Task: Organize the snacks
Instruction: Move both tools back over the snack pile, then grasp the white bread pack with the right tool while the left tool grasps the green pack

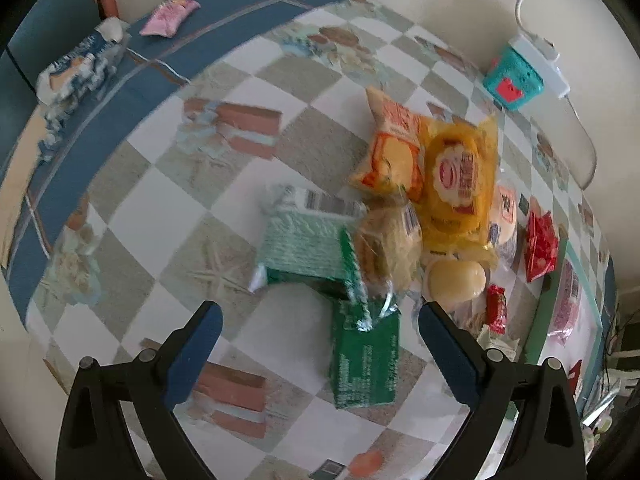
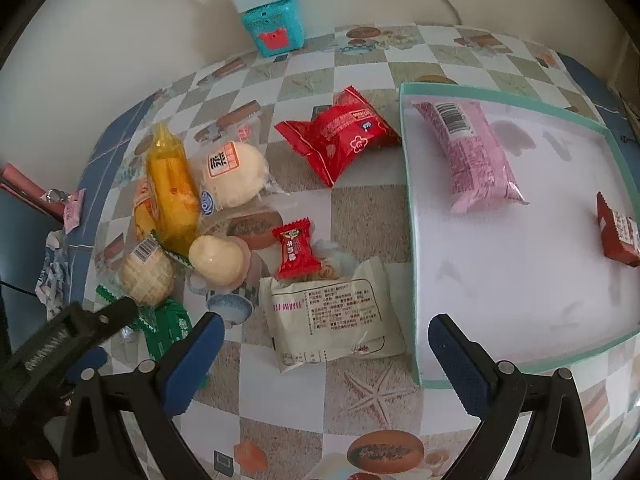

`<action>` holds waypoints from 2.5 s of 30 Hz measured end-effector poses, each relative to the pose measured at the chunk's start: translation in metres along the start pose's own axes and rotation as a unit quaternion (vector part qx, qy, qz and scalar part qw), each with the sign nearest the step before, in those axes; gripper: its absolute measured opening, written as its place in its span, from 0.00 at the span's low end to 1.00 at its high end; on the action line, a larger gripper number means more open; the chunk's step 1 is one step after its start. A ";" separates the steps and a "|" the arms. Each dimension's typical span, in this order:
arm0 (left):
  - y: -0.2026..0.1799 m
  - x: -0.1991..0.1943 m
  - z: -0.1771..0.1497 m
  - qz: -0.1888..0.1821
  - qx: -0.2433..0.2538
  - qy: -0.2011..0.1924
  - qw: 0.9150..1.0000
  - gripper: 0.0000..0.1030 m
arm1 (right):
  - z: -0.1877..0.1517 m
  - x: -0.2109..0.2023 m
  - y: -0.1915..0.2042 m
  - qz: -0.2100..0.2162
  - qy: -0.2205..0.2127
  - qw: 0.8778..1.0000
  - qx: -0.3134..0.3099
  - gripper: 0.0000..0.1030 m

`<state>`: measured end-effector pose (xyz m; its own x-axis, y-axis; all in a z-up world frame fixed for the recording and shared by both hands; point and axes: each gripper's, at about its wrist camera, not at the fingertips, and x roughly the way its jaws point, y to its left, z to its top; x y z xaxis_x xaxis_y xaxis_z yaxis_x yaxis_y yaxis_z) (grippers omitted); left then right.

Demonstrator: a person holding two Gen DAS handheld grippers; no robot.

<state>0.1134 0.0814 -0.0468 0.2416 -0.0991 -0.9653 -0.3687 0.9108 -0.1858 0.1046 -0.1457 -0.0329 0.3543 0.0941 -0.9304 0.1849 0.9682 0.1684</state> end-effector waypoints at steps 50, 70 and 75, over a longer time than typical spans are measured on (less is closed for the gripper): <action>0.012 0.022 0.001 -0.034 -0.001 0.043 0.999 0.49 | -0.004 0.023 0.024 0.037 0.031 0.996 -0.076 0.69; 0.002 0.026 -0.003 -0.030 0.005 0.049 0.998 0.49 | -0.008 0.035 0.022 0.017 0.049 0.997 -0.065 0.69; -0.010 0.027 -0.006 -0.019 0.023 0.049 0.998 0.49 | -0.011 0.038 0.030 -0.004 0.043 0.996 -0.082 0.70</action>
<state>0.1177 0.0674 -0.0724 0.1646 -0.1703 -0.9715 -0.3194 0.9227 -0.2159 0.1137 -0.1107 -0.0663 0.2722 0.0988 -0.9571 0.0330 0.9932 0.1119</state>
